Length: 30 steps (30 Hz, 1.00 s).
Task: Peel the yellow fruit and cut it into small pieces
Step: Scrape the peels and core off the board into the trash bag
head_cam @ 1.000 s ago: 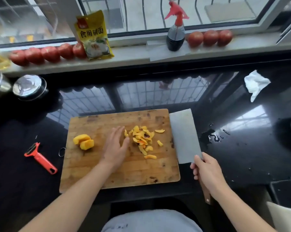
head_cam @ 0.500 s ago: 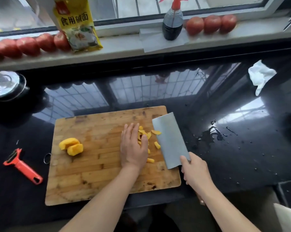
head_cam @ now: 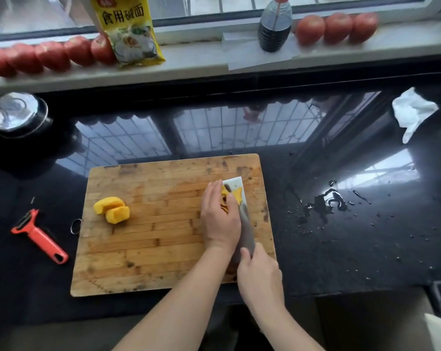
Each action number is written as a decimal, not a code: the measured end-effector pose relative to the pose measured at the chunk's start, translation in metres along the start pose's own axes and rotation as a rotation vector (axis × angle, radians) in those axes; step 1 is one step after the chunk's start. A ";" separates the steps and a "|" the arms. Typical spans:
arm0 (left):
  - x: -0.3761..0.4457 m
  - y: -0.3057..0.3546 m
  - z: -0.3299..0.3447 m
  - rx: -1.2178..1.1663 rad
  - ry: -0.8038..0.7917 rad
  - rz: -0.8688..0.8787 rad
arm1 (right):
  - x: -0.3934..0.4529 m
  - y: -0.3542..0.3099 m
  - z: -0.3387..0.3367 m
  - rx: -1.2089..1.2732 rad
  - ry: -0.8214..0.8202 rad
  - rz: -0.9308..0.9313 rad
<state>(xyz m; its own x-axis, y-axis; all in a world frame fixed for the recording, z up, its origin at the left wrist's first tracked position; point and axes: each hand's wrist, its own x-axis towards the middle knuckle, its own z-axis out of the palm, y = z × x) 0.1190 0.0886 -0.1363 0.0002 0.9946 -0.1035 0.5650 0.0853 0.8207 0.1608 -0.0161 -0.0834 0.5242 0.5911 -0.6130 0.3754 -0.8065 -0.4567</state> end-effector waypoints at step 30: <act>-0.075 -0.029 -0.205 -0.355 0.561 -0.030 | -0.139 -0.070 0.047 0.057 -0.415 -0.497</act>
<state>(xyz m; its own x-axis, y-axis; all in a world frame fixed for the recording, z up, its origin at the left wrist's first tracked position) -0.0668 0.0241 -0.0370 -0.4948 0.8632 0.1003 0.2520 0.0321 0.9672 0.0260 -0.0414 0.0033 -0.0452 0.8575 -0.5125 0.4501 -0.4405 -0.7768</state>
